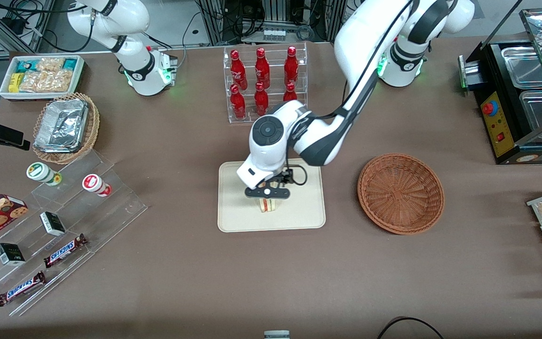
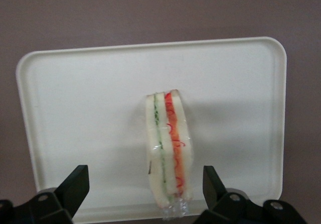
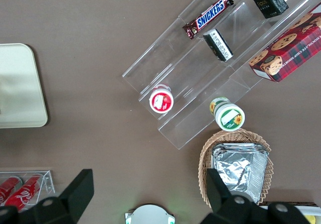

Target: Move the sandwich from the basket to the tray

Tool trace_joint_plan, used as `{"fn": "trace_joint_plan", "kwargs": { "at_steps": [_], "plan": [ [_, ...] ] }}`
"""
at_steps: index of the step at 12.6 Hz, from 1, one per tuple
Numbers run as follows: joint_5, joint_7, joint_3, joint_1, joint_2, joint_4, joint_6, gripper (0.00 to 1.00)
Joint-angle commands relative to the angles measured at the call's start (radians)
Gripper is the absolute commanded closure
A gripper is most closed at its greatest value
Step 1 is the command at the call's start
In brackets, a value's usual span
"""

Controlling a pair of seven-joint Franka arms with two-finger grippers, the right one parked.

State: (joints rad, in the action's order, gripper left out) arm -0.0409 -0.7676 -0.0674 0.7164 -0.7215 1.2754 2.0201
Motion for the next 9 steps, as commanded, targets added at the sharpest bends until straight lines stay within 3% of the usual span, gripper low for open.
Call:
{"fn": "trace_joint_plan", "kwargs": {
  "at_steps": [1, 5, 9],
  "plan": [
    [-0.007, -0.018, 0.075, -0.002, 0.129, 0.027, -0.127, 0.0],
    [-0.005, 0.034, 0.098, -0.15, 0.357, 0.108, -0.237, 0.0],
    [0.039, 0.285, 0.098, -0.32, 0.502, 0.113, -0.417, 0.0]
  ]
}}
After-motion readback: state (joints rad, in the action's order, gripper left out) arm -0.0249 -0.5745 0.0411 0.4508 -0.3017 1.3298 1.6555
